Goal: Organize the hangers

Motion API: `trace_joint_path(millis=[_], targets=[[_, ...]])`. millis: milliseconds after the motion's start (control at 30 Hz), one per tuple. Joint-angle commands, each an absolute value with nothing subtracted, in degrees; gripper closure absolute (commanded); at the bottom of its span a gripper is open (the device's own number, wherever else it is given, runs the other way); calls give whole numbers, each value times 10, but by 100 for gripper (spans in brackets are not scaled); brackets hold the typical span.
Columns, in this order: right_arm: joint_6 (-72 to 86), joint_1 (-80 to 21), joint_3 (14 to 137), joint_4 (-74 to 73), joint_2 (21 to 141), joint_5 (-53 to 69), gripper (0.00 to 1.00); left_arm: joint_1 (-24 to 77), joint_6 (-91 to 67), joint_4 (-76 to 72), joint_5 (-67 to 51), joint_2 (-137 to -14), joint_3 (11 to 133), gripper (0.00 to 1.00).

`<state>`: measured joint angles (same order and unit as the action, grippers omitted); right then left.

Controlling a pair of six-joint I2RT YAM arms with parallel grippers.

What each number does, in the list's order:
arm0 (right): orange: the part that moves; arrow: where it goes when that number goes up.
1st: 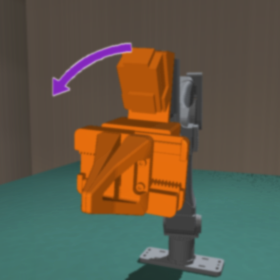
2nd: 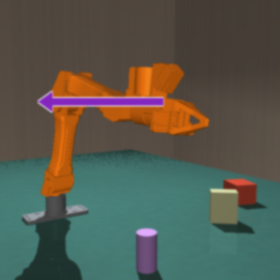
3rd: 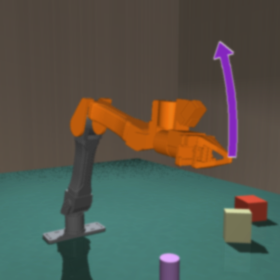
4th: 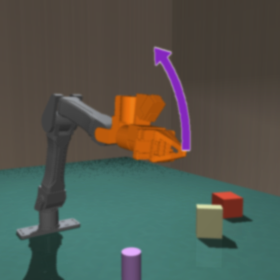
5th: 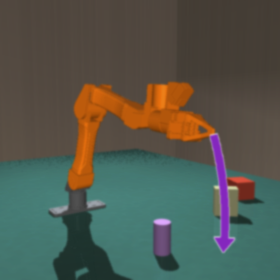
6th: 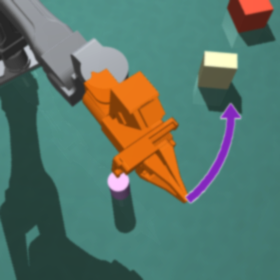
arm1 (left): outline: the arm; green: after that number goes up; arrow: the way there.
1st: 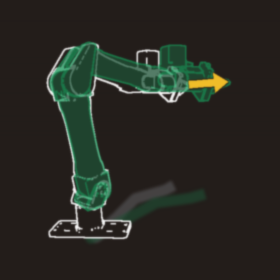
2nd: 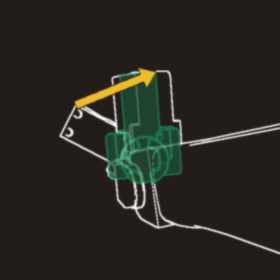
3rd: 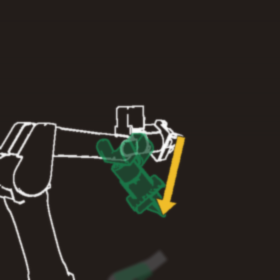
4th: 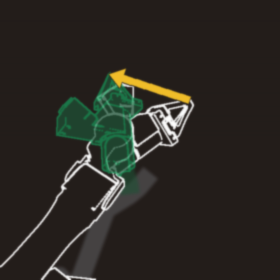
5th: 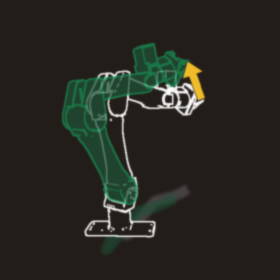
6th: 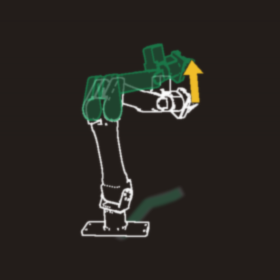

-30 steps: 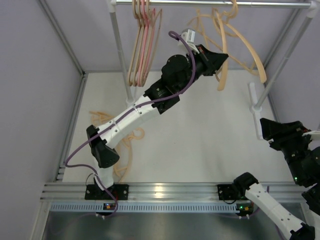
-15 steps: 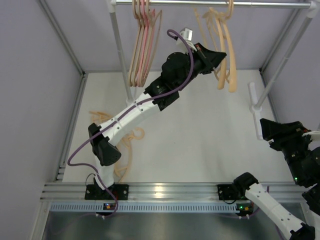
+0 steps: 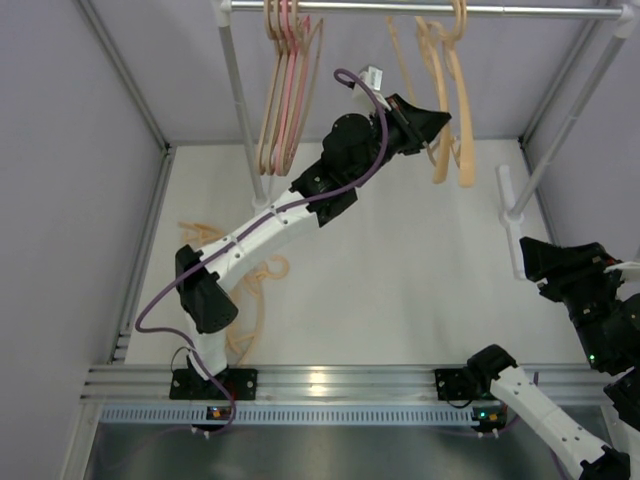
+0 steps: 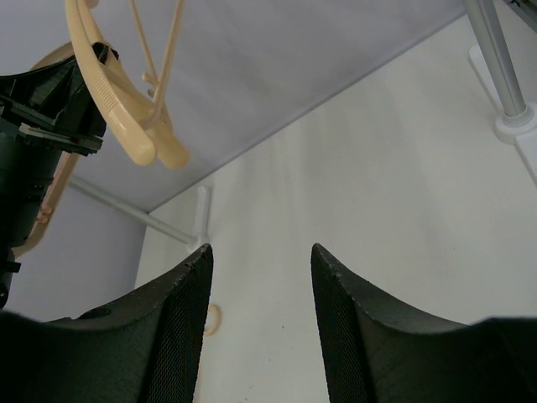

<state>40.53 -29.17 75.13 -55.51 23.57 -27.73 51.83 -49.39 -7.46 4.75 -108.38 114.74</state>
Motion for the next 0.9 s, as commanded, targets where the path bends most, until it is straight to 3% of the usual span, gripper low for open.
trace_joint_path(millis=[0,400,867], targets=[[399,-300,764,-573,236,-274,51,518,-496,-101,36,-1044,1115,87],[396,-299,759,-573,236,-279,51,526,-436,-137,26,-955,994,64],[398,-300,716,-571,222,-291,51,591,-333,-94,55,-816,781,61]])
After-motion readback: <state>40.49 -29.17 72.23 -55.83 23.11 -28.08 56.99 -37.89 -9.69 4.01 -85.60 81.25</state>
